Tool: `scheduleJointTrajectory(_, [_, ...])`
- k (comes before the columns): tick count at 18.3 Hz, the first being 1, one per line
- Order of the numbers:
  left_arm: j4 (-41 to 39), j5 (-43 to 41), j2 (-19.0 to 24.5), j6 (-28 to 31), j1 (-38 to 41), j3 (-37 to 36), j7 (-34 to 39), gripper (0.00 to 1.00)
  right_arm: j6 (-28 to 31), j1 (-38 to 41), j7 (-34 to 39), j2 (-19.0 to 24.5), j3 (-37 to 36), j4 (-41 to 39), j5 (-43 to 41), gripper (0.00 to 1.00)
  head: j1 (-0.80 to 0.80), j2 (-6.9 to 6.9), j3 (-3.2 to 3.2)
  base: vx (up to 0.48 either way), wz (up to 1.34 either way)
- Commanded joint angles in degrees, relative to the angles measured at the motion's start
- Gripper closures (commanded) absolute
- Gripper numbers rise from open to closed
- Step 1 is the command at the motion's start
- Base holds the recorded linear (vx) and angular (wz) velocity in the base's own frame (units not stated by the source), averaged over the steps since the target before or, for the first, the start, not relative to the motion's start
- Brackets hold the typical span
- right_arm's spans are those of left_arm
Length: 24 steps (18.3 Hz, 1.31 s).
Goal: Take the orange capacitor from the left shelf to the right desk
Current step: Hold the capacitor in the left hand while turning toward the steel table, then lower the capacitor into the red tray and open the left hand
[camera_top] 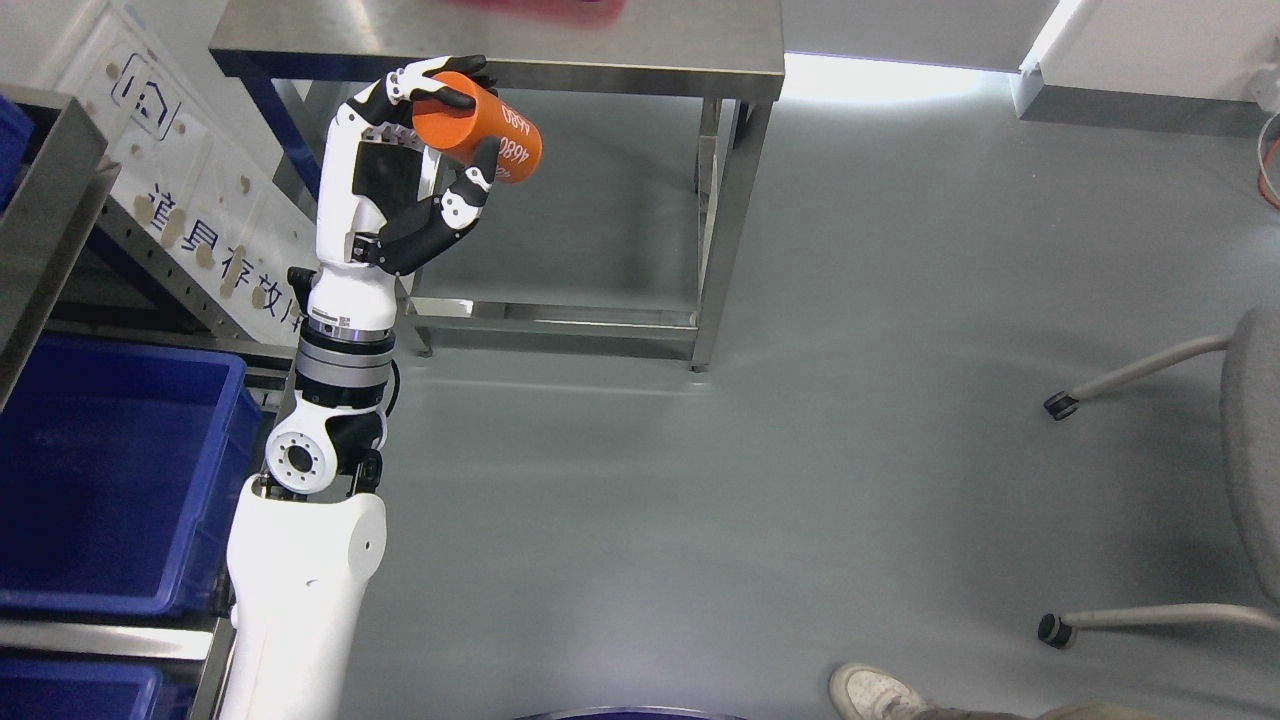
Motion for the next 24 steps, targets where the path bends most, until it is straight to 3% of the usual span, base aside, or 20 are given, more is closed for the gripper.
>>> scheduleJointTrajectory(1, [0.0,0.0,1.0,0.0,-1.9,0.5,0.5,0.98,0.1,1.9,0.0,-1.0,-0.6,-1.3,0.0,0.00,0.00,0.00,0.00,0.391,-0.12])
scheduleJointTrajectory(6, [-0.1,0.0,1.0,1.1,-5.8,1.8,0.9,0.98,0.1,1.9,0.0,-1.0,-0.7,-1.3,0.0,0.00,0.00,0.00,0.00,0.387,0.07])
scheduleJointTrajectory(14, [11.4,-4.6,1.0,15.7,-15.6,-0.1,3.0,0.97,0.1,1.9,0.1,-1.0,-0.6,-1.3,0.0,0.00,0.00,0.01,0.00,0.372,0.13])
scheduleJointTrajectory(19, [27.4,-9.8,1.0,16.1,-20.5,-1.1,3.1,0.97,0.1,1.9,0.0,-1.0,-0.6,-1.3,0.0,0.00,0.00,0.01,0.00,0.301,0.09])
scheduleJointTrajectory(24, [28.4,-10.9,1.0,15.8,-18.3,-2.6,3.0,0.97,0.1,1.9,0.0,-1.0,-0.6,-1.3,0.0,0.00,0.00,0.01,0.00,0.221,-0.06])
